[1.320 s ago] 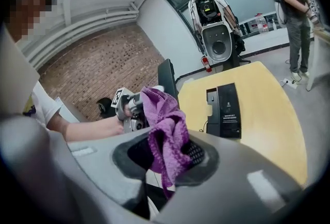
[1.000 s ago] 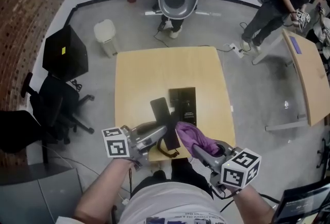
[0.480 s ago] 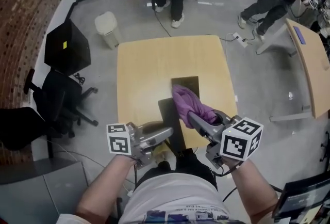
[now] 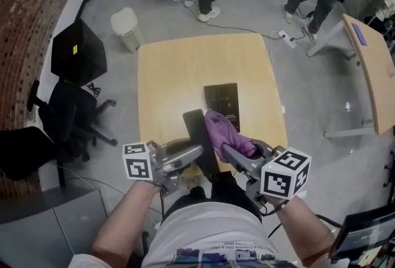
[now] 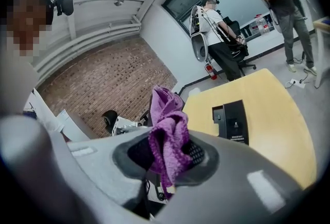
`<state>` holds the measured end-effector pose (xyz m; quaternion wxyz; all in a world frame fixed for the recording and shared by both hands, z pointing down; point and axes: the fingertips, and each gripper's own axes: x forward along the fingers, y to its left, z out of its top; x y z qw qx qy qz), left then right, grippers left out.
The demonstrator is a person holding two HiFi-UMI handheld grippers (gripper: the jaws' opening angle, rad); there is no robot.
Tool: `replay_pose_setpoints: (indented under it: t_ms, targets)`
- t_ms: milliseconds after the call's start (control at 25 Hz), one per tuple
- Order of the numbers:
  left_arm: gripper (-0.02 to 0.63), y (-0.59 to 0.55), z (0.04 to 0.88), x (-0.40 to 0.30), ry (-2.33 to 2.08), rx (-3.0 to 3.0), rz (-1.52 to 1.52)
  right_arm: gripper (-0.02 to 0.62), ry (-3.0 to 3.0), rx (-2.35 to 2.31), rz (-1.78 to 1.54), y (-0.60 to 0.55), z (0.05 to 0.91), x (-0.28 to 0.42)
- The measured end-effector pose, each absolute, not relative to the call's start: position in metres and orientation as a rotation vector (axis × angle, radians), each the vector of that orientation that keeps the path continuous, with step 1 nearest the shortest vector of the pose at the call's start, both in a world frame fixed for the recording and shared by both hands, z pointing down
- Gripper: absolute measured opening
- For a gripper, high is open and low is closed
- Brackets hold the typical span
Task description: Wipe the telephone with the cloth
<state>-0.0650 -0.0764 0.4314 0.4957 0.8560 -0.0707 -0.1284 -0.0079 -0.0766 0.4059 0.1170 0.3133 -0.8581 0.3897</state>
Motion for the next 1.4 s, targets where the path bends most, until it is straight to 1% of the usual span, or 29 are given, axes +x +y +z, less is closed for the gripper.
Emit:
replay_pose_setpoints:
  t_ms: [560, 880, 1080, 1400]
  targets:
    - [0.084, -0.086, 0.419, -0.081, -0.186, 2.089, -0.351, 0.084, -2.399, 0.833, 1.247, -0.020, 0.436, 0.004]
    - [0.085, -0.074, 0.410, -0.068, -0.095, 2.112, -0.330, 0.086, -2.464, 0.901, 1.148, -0.060, 0.421, 0.011]
    - [0.084, -0.056, 0.406, -0.055, -0.017, 2.112, -0.296, 0.084, -2.538, 0.886, 1.089, -0.091, 0.403, 0.000]
    - [0.084, -0.050, 0.406, -0.050, 0.012, 2.105, -0.300, 0.084, -2.585, 0.776, 1.044, -0.084, 0.400, -0.023]
